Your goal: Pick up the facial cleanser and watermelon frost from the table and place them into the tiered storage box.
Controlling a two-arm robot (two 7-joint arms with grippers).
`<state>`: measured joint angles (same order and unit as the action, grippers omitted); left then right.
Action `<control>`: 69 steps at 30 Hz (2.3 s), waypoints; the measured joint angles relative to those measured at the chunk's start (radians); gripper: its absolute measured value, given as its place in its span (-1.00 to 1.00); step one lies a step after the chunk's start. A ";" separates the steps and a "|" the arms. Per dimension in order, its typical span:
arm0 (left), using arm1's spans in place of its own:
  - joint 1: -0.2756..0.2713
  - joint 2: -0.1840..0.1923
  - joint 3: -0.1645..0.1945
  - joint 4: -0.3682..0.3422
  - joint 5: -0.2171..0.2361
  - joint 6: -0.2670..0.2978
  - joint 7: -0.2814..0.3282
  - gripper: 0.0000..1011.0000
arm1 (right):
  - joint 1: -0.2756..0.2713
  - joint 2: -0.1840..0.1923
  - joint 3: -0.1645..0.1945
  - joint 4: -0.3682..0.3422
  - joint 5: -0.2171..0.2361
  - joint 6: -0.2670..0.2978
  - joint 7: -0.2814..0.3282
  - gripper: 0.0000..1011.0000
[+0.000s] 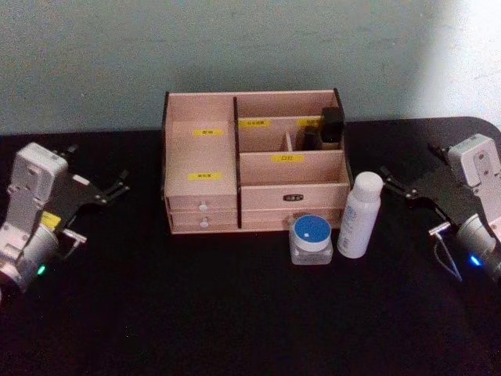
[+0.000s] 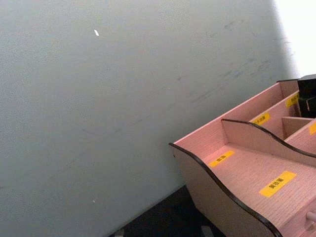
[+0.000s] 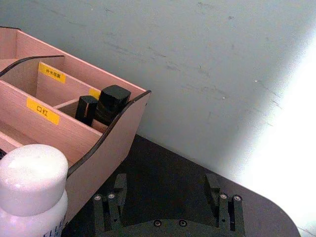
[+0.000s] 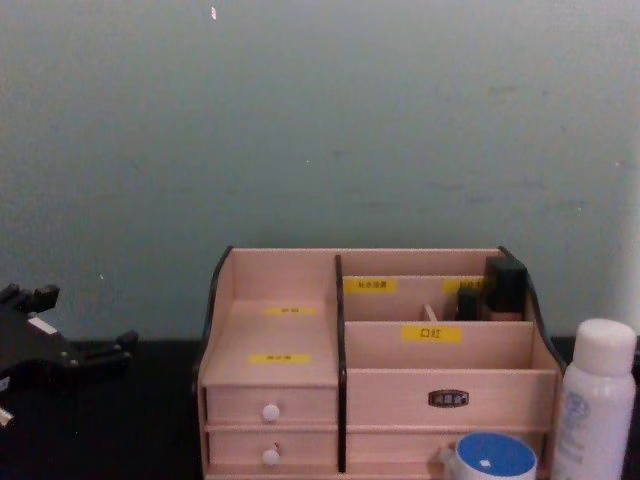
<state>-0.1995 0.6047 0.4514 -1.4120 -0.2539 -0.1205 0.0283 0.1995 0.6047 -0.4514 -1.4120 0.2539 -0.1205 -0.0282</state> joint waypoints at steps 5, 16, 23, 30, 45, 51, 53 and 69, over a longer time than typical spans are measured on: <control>0.000 0.000 0.000 0.000 0.000 0.000 0.000 0.98 | 0.000 0.000 0.000 0.000 0.000 0.000 0.000 0.98; 0.000 0.000 0.000 0.000 0.000 0.000 0.000 0.98 | 0.000 0.000 0.000 0.000 0.000 0.000 0.000 0.98; 0.000 0.000 0.000 0.000 0.000 0.000 0.000 0.98 | 0.000 0.000 0.000 0.000 0.000 0.000 0.000 0.98; 0.000 0.000 0.000 0.000 0.000 0.000 0.000 0.98 | 0.000 0.000 0.000 0.000 0.000 0.000 0.000 0.98; 0.000 0.000 0.000 0.000 0.000 0.000 0.000 0.98 | -0.065 0.010 0.080 -0.062 0.047 0.008 0.027 0.98; 0.000 0.000 0.000 0.000 0.000 0.000 0.000 0.98 | -0.104 0.017 0.116 -0.103 0.085 0.027 0.045 0.98; 0.000 0.000 0.000 0.000 0.000 0.000 0.000 0.98 | -0.121 0.019 0.135 -0.120 0.106 0.036 0.057 0.98; 0.000 0.000 0.000 0.000 0.000 0.000 0.000 0.98 | -0.242 0.049 0.225 -0.232 0.210 0.135 0.131 0.98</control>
<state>-0.1995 0.6047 0.4514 -1.4120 -0.2539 -0.1205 0.0283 -0.0424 0.6539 -0.2260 -1.6438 0.4635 0.0143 0.1031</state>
